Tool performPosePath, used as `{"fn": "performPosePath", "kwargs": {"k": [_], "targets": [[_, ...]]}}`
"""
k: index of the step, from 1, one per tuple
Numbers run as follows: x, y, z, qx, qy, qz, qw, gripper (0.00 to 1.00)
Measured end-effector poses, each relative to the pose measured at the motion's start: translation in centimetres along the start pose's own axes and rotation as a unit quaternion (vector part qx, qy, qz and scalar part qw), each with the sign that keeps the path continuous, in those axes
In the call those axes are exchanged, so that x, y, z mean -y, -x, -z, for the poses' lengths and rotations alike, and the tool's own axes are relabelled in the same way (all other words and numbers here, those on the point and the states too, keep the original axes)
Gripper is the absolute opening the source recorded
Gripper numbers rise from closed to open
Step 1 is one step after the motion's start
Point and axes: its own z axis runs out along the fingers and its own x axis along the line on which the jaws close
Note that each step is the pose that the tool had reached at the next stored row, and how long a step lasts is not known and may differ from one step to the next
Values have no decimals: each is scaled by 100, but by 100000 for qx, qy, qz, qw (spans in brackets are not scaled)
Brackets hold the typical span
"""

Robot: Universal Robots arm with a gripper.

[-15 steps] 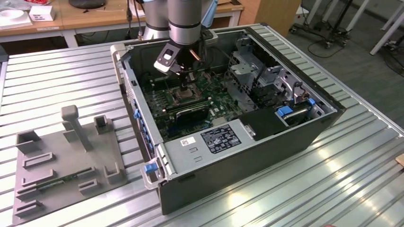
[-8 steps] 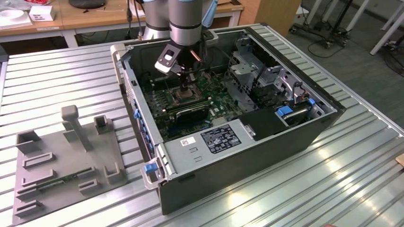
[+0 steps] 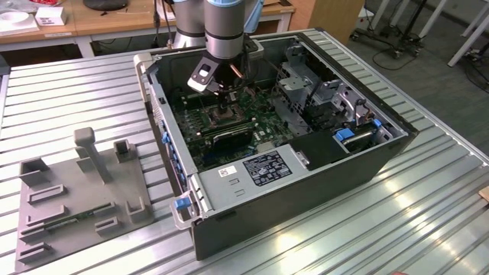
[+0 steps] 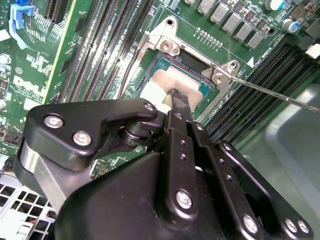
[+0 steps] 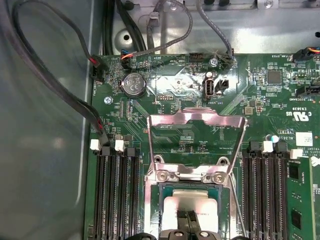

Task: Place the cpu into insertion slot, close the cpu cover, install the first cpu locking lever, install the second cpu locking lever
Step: 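Place the cpu into insertion slot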

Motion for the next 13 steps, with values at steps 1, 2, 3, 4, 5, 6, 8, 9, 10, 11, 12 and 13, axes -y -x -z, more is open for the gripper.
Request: {"fn": "performPosePath", "kwargs": {"k": [1, 2, 3, 4, 5, 6, 8, 9, 10, 11, 12, 13], "targets": [[0, 0, -1, 2, -1, 0, 100000, 11], [0, -1, -6, -15, 9, 0, 100000, 11], [0, 0, -13, -15, 5, -2, 100000, 11], [1, 1, -17, 11, -19, 0, 100000, 11], [2, 2, -22, 28, -33, -1, 100000, 11], [2, 2, -24, 31, -31, -2, 100000, 11], [2, 1, -28, 0, -8, -2, 100000, 11], [2, 0, -28, -15, 1, -3, 100000, 11], [1, 0, -28, -15, 4, -3, 100000, 11], [1, 0, -29, -16, 4, -1, 100000, 11], [1, 0, -29, -16, 4, -1, 100000, 11], [1, 0, -29, -14, 4, -2, 100000, 11]]}}
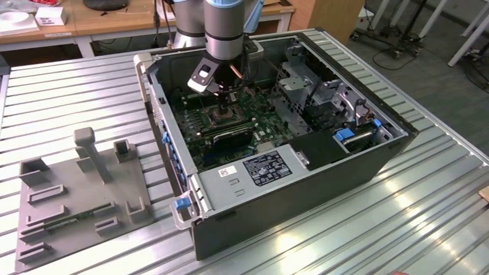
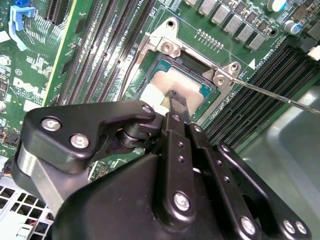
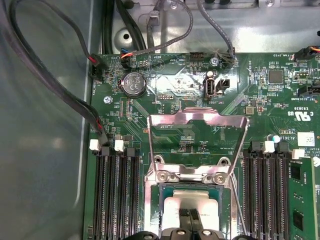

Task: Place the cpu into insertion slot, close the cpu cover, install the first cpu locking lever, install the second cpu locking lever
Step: 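Place the cpu into insertion slot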

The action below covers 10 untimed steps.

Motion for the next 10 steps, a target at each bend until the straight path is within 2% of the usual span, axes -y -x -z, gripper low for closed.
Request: {"fn": "performPosePath", "kwargs": {"k": [10], "targets": [[1, 1, -7, 22, -15, 3, 100000, 11]]}}
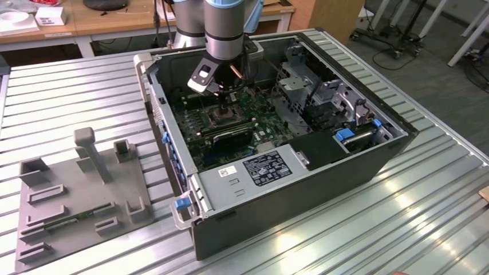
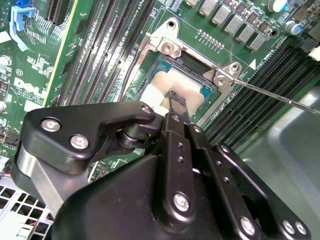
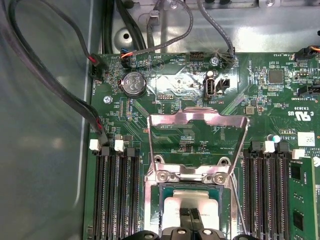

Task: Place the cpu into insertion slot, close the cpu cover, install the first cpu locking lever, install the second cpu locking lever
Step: 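Place the cpu into insertion slot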

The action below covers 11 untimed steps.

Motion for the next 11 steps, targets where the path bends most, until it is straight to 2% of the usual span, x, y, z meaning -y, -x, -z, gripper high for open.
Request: {"fn": "performPosePath", "kwargs": {"k": [7, 9, 11], "targets": [[-1, -1, 2, -38, 29, -3, 100000, 11], [-4, -6, 20, -171, 109, -10, 100000, 11], [-4, -2, 62, -34, 19, -6, 100000, 11]]}}
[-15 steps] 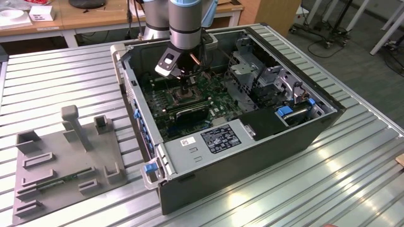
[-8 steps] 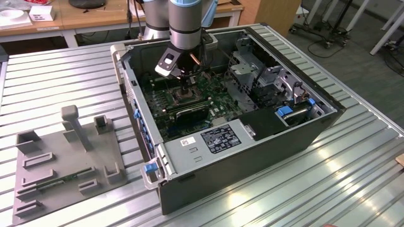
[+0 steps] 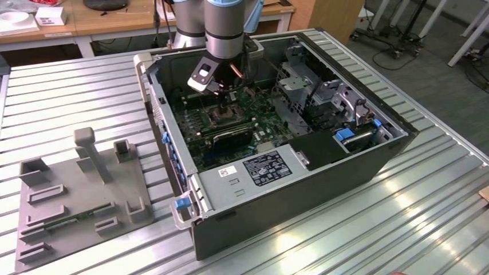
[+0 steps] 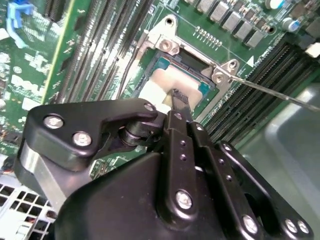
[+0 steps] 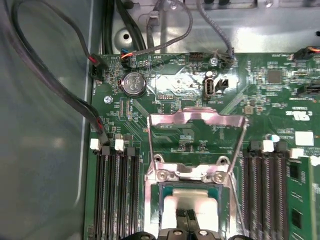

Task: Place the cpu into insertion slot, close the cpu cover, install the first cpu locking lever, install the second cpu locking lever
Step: 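Place the cpu into insertion slot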

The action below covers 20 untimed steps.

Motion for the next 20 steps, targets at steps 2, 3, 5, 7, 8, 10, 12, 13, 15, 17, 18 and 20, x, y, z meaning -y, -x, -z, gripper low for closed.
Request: {"fn": "performPosePath", "kwargs": {"k": [2, 3, 5, 7, 8, 10, 12, 13, 15, 17, 18, 20], "targets": [[-2, -1, 39, -4, 4, 1, 100000, 11], [-3, -1, 59, 8, -2, 0, 100000, 11], [-5, -1, 98, 6, 0, 1, 100000, 11], [-7, -2, 138, 6, -2, 2, 100000, 11], [-8, -2, 155, 7, -3, 3, 100000, 11], [-10, -3, 185, 8, -3, 2, 100000, 11], [-11, -3, 218, 8, -3, 2, 100000, 11], [-12, -3, 231, 10, -6, 3, 100000, 11], [-12, -3, 234, 0, 1, 4, 100000, 11], [-12, -3, 239, 6, -2, 3, 100000, 11], [-13, -3, 243, 7, -2, 4, 100000, 11], [-13, -3, 243, 6, -1, 3, 100000, 11]]}}
